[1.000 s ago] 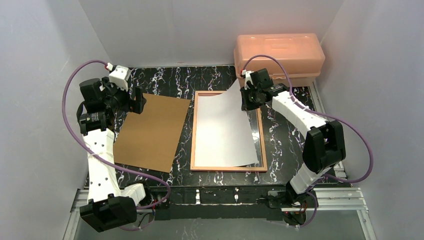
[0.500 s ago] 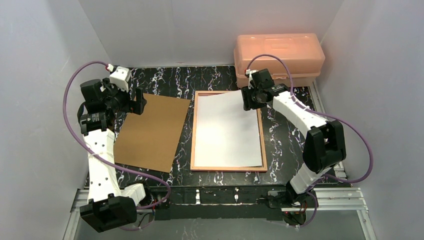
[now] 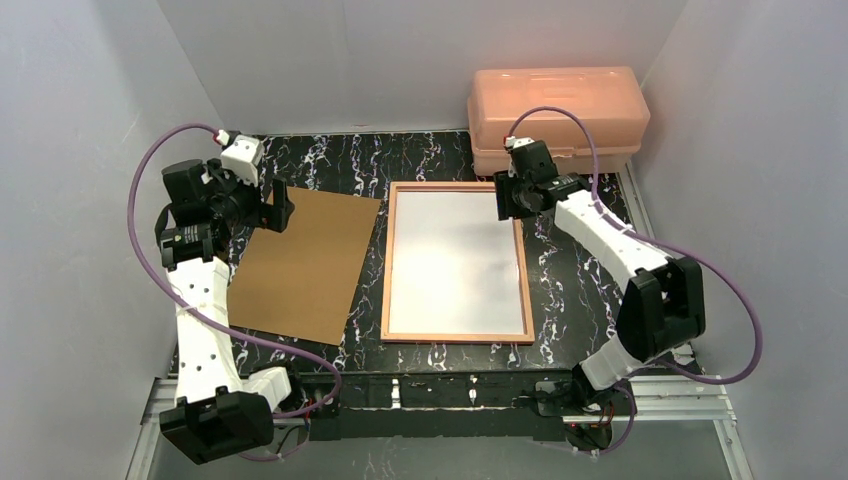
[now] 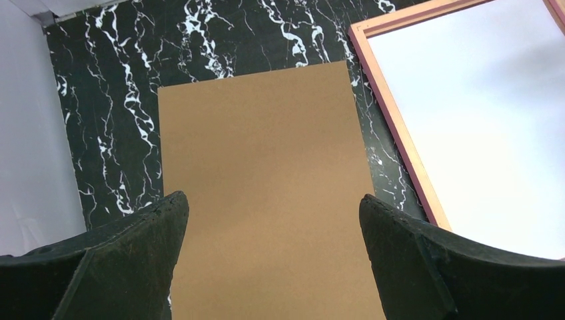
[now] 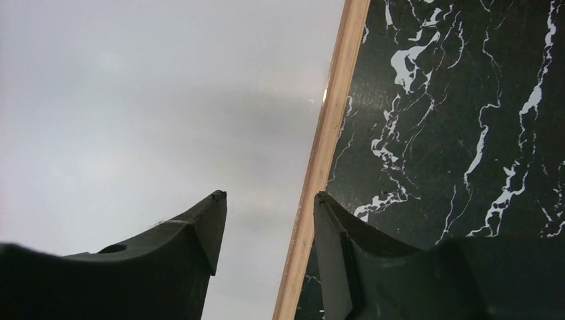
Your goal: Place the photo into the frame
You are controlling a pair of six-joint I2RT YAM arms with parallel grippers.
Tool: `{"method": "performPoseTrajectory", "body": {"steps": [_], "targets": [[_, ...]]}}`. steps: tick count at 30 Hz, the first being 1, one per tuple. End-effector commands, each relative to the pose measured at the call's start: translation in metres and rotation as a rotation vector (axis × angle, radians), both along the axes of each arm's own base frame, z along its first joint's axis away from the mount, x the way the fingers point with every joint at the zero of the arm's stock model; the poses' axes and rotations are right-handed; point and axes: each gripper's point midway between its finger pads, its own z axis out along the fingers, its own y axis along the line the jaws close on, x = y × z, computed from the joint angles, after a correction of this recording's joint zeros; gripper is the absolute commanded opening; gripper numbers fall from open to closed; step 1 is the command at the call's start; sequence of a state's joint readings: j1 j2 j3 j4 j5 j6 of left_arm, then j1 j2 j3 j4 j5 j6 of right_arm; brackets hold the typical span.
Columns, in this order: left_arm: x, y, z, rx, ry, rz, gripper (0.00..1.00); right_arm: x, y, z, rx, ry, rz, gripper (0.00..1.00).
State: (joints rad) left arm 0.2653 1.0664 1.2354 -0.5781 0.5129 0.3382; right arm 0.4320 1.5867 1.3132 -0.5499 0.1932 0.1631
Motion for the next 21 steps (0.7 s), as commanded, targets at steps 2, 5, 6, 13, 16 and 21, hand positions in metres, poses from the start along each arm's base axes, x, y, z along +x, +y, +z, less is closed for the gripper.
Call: {"method": "performPoseTrajectory", "body": {"steps": [2,5,6,13,16,21], "targets": [[-0.005,-0.003,-0.001,-0.004,0.033,-0.024,0.98,-0.026,0.027,0.012,0.111,-0.033,0.031,0.58],[-0.003,0.000,-0.010,0.004,0.073,-0.022,0.98,-0.044,0.055,0.012,0.129,-0.047,0.078,0.59],[-0.002,0.002,-0.014,0.010,0.096,-0.018,0.98,-0.049,0.066,0.015,0.139,-0.054,0.097,0.59],[0.007,0.047,-0.052,0.113,0.299,0.097,0.98,-0.088,0.181,0.042,0.307,-0.064,0.238,0.65],[0.010,0.076,-0.066,0.115,0.375,0.159,0.98,-0.104,0.235,0.046,0.362,-0.030,0.271,0.69],[0.008,0.120,-0.092,0.049,0.532,0.269,0.81,-0.122,0.304,0.026,0.405,0.023,0.276,0.84]]}}
